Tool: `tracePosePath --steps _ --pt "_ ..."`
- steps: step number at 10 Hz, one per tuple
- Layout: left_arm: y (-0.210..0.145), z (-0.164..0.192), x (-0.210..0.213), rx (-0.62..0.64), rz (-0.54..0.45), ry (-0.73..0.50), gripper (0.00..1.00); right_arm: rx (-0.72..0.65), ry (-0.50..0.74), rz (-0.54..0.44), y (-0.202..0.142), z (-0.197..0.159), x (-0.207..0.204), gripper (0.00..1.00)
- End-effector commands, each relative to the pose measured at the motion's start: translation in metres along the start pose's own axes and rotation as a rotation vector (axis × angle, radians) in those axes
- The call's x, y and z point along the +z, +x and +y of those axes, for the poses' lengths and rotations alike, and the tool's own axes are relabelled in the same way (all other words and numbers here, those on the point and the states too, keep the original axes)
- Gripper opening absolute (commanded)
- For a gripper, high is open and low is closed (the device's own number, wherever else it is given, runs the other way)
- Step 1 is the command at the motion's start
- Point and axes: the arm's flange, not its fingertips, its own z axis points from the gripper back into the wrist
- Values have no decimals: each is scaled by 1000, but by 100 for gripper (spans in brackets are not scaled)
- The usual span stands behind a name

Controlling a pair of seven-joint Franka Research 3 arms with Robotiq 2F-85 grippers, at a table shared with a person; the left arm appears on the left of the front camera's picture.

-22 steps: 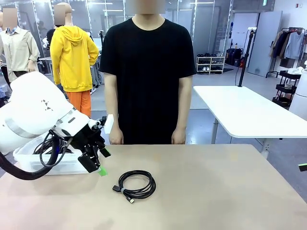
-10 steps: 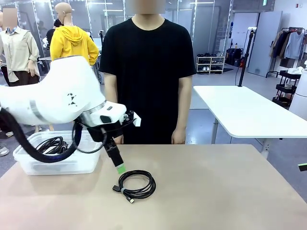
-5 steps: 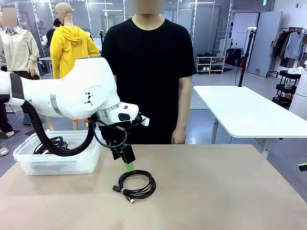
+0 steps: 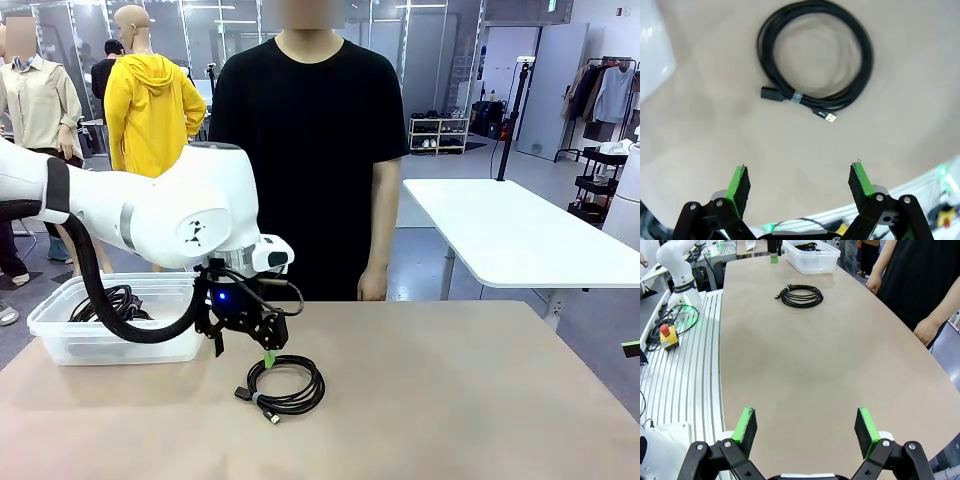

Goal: Organize and store the cables.
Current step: Place the USB Extension Cable into the Organizing box.

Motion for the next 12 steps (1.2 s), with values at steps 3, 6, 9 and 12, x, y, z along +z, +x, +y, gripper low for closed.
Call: tracePosePath --steps 3,6,9,12 --pt "-18 -11 -36 426 20 -42 100 -15 -14 -6 2 0 -2 100" --pt "-7 -5 -74 572 -75 -159 100 -15 -14 -6 2 0 -2 100" --pt "22 -8 -101 648 -79 -62 100 -15 -14 -6 2 0 -2 100" --pt "26 -3 -107 697 -72 -39 100 -15 -14 -6 2 0 -2 100"
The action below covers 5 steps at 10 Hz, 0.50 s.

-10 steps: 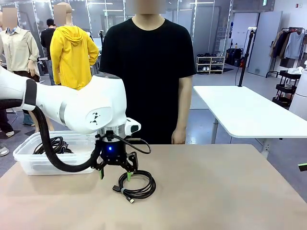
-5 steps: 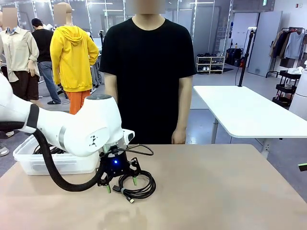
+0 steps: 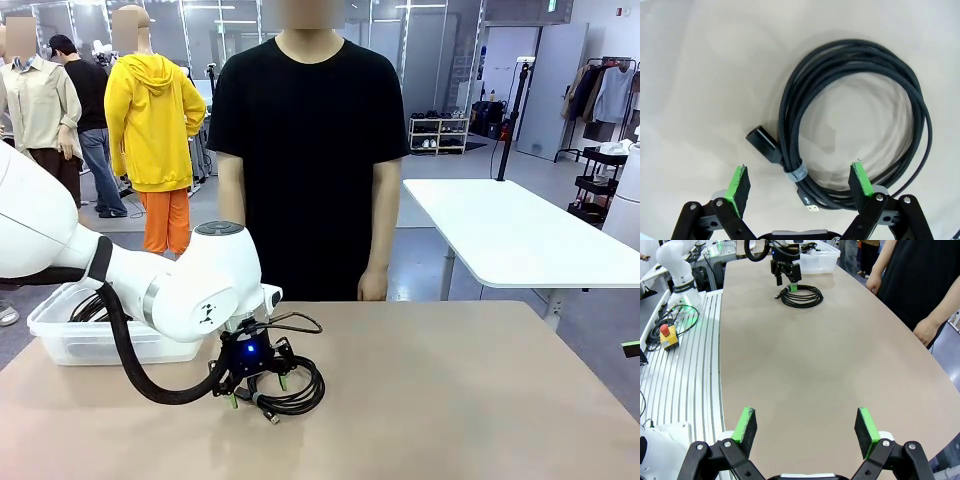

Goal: Organize and store the cables.
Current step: Place the USB Extension Cable into the Organizing box.

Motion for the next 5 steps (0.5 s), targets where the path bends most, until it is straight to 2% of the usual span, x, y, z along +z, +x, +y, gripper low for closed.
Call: tracePosePath --steps 1,2,3,4,5 --pt "-3 -11 1 21 -7 17 100 -15 -14 -6 2 0 -2 100" --pt "-2 -11 -3 14 7 48 100 -15 -14 -6 2 0 -2 100" --pt "-3 -10 -2 0 13 43 91 -15 -14 -6 2 0 -2 100" --pt "-4 -8 0 -30 18 57 53 -15 -14 -6 2 0 -2 100" --pt "-3 -3 1 -16 16 81 31 -15 -14 -6 2 0 -2 100"
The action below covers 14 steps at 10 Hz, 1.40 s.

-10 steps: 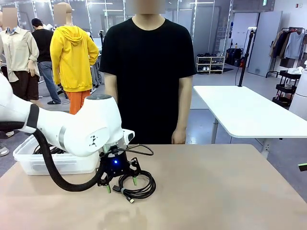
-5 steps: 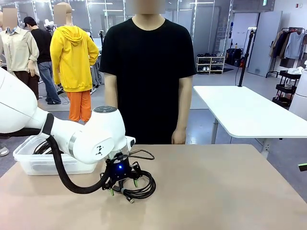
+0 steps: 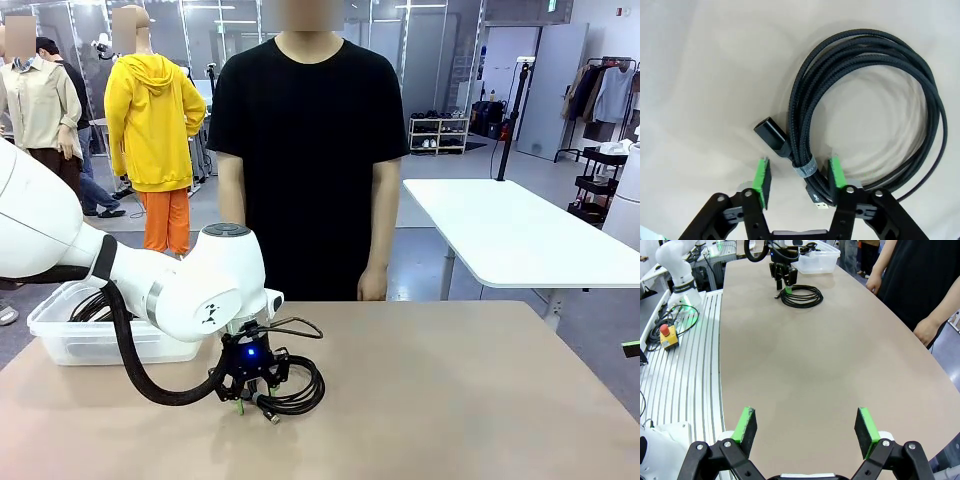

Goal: Organize and store the cables.
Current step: Place the USB Extension Cable into the Organizing box.

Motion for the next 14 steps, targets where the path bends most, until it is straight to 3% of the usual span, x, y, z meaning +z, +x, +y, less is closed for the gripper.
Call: tracePosePath --steps 1,2,7,8,11,12,14 --pt "4 -1 2 12 -9 30 0 -15 -13 -6 2 0 -2 100" --pt "7 3 5 43 -53 13 0 -15 -13 -6 2 0 -2 100" --pt "8 8 21 19 -85 -5 0 -15 -13 -6 2 0 -2 100" --pt "4 14 41 -11 -122 -29 0 -15 -13 -6 2 0 -2 100" --pt "-20 44 159 -250 -262 -52 0 -15 -13 -6 2 0 -2 100" --pt "-21 57 183 -346 -307 -20 0 -15 -13 -6 2 0 -2 100" --pt "-14 64 195 -377 -326 -12 0 -15 -13 -6 2 0 -2 100"
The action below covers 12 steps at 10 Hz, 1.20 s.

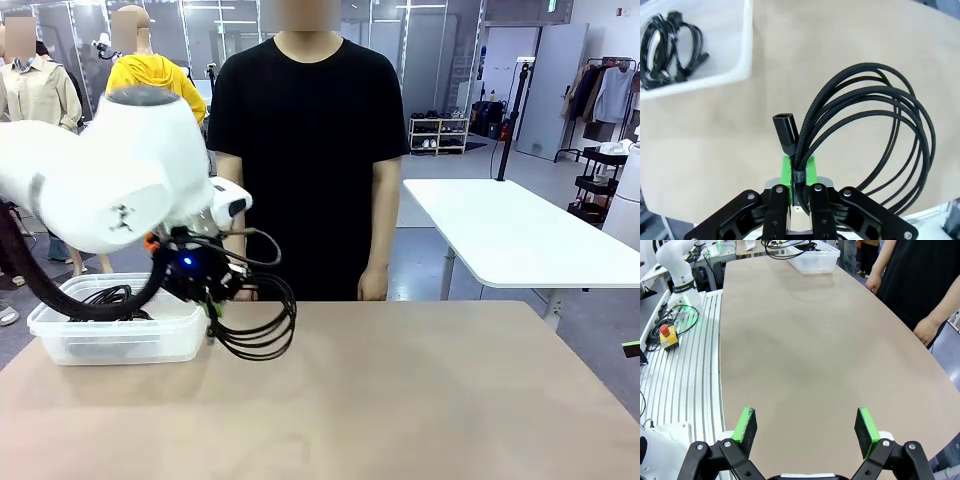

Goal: Organize and store the cables.
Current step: Place the USB Extension Cable into the Organizing box.

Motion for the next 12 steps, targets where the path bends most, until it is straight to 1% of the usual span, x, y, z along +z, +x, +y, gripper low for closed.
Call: tracePosePath --steps 1,2,3,5,6,7,8,9,11,12 --pt "4 6 -13 -24 -17 10 0 -14 -13 -5 2 0 -2 100" --pt "5 -6 -13 -105 -74 -5 0 -14 -13 -5 2 0 -2 100" --pt "4 7 0 -18 -8 8 0 -14 -13 -5 2 0 -2 100" --pt "4 7 0 -18 -8 8 0 -14 -13 -5 2 0 -2 100" --pt "5 5 -5 -43 -18 7 13 -14 -13 -5 2 0 -2 100" --pt "18 22 6 -113 36 -8 13 -14 -13 -5 2 0 -2 100" --pt "39 65 14 -175 31 -20 13 -14 -13 -5 2 0 -2 100" --pt "55 96 14 -154 21 -37 13 -14 -13 -5 2 0 -2 100" --pt "82 162 1 -155 10 -61 13 -14 -13 -5 2 0 -2 100" --pt "94 187 -8 -147 4 -89 13 -14 -13 -5 2 0 -2 100"
